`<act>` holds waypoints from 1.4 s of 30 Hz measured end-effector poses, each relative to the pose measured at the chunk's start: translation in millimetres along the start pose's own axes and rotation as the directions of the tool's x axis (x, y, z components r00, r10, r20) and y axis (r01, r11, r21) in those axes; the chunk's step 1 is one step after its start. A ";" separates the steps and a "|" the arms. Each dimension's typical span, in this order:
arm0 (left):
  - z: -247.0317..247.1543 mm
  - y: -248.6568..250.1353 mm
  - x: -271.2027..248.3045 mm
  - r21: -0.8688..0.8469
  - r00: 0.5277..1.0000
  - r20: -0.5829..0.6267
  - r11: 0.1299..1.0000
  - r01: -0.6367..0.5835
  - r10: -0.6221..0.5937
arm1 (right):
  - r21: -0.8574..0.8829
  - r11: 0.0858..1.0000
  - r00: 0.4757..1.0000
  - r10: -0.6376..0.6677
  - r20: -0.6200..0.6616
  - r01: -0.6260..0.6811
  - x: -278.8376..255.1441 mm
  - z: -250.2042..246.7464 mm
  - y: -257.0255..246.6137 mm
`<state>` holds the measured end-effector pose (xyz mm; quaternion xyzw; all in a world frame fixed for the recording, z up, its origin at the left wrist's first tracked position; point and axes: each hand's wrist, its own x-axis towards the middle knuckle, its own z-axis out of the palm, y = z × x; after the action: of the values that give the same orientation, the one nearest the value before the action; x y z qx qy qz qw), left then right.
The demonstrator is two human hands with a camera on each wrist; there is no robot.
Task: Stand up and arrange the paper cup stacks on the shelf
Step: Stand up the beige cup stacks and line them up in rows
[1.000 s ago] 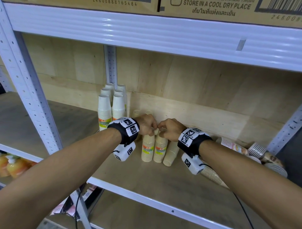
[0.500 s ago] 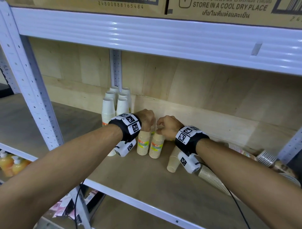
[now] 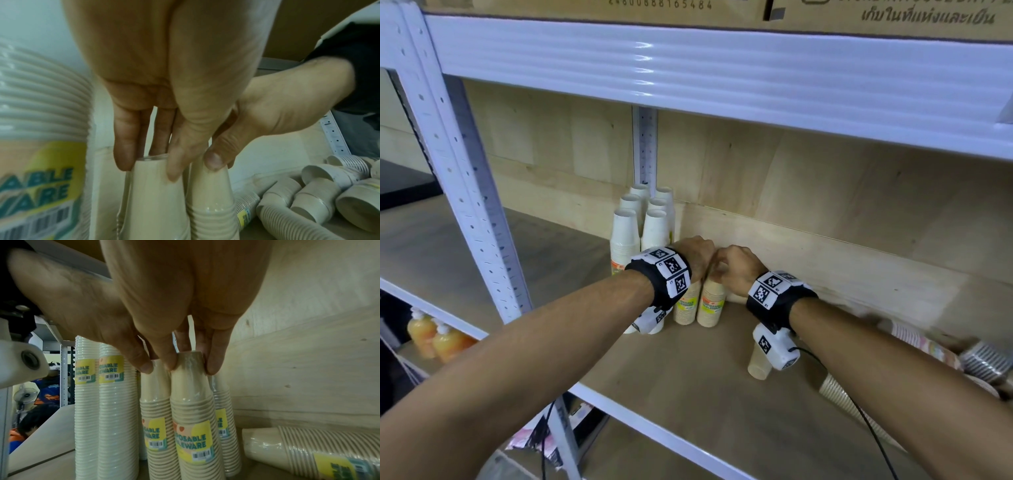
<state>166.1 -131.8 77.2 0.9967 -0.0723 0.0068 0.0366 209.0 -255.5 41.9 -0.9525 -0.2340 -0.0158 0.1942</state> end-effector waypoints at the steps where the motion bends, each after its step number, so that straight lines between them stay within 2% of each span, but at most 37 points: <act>1: 1.6 0.2 1.3 0.008 1.000 0.001 1.000 0.003 -0.003 | 0.005 1.000 1.000 0.000 0.001 0.000 2.1 1.6 0.8; 14: 2.6 -8.0 9.6 0.043 0.999 0.050 0.999 -0.012 0.010 | 0.014 1.000 1.000 -0.014 0.014 0.013 12.1 6.4 5.0; 20: -1.5 -10.5 19.7 0.004 0.999 0.007 0.999 -0.050 0.050 | -0.006 1.000 1.000 0.010 -0.014 -0.010 -2.3 -12.9 16.7; 26: -4.9 6.7 32.6 -0.070 0.990 -0.025 0.987 -0.142 0.140 | -0.075 0.981 0.983 0.179 -0.028 -0.181 -33.9 -39.7 47.3; 34: 29.7 58.4 38.1 -0.258 0.970 0.052 0.942 -0.215 0.236 | -0.058 0.926 0.928 0.372 -0.028 -0.373 -99.7 -71.8 99.4; 38: 64.5 75.1 41.3 -0.269 0.968 0.084 0.941 -0.206 0.236 | -0.057 0.894 0.896 0.445 0.003 -0.444 -140.5 -75.5 123.5; 42: 93.6 84.4 38.2 -0.306 0.976 0.115 0.941 -0.144 0.186 | -0.070 0.853 0.854 0.519 0.036 -0.516 -178.8 -65.8 145.6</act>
<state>192.5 -227.5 -9.3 0.9683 -0.1584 -0.0720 0.1795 119.7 -477.6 28.2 -0.9856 0.0264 0.0557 0.1572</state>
